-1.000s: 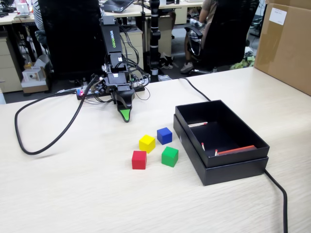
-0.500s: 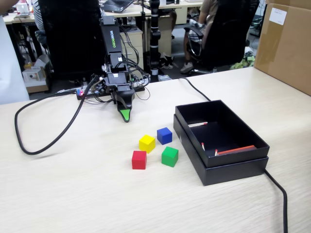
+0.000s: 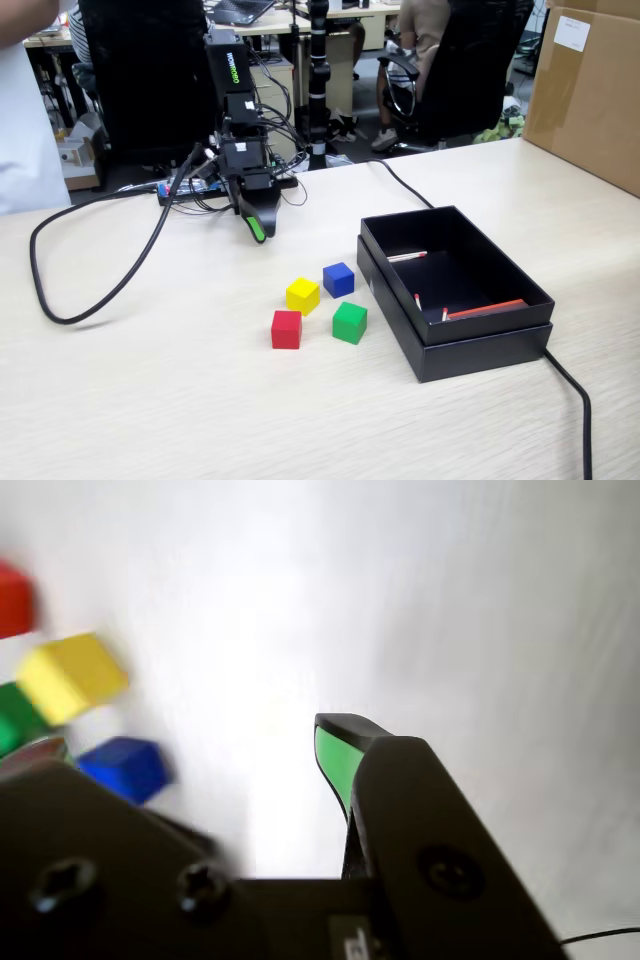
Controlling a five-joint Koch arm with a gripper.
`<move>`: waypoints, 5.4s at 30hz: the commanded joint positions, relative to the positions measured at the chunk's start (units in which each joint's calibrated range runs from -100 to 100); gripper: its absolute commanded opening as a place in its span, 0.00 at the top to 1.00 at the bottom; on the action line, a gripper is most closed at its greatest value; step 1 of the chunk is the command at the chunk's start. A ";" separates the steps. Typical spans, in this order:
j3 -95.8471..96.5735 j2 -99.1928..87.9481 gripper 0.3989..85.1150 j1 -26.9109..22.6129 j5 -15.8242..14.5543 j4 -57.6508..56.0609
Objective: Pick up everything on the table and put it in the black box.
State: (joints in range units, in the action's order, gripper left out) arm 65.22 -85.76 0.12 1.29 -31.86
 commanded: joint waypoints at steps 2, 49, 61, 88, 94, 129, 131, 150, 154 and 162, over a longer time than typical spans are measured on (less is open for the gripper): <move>-25.42 20.07 0.45 -1.22 -0.24 -12.07; -103.75 69.41 0.98 -13.58 -0.59 -39.89; -124.33 113.47 0.85 -17.92 -6.35 -43.43; -109.10 90.06 0.47 3.22 1.03 -45.76; -116.08 104.29 0.47 3.96 0.05 -45.76; -120.71 84.10 0.96 -8.45 -3.08 -49.56; -121.89 86.74 0.96 -11.72 -4.54 -49.48; -126.60 116.57 0.72 -16.36 -7.86 -50.00; -126.60 112.55 0.63 -16.36 -7.86 -50.86; -125.96 89.60 0.59 -13.48 -4.98 -51.98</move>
State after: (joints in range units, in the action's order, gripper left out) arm -58.38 15.08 -14.82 -6.13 -81.49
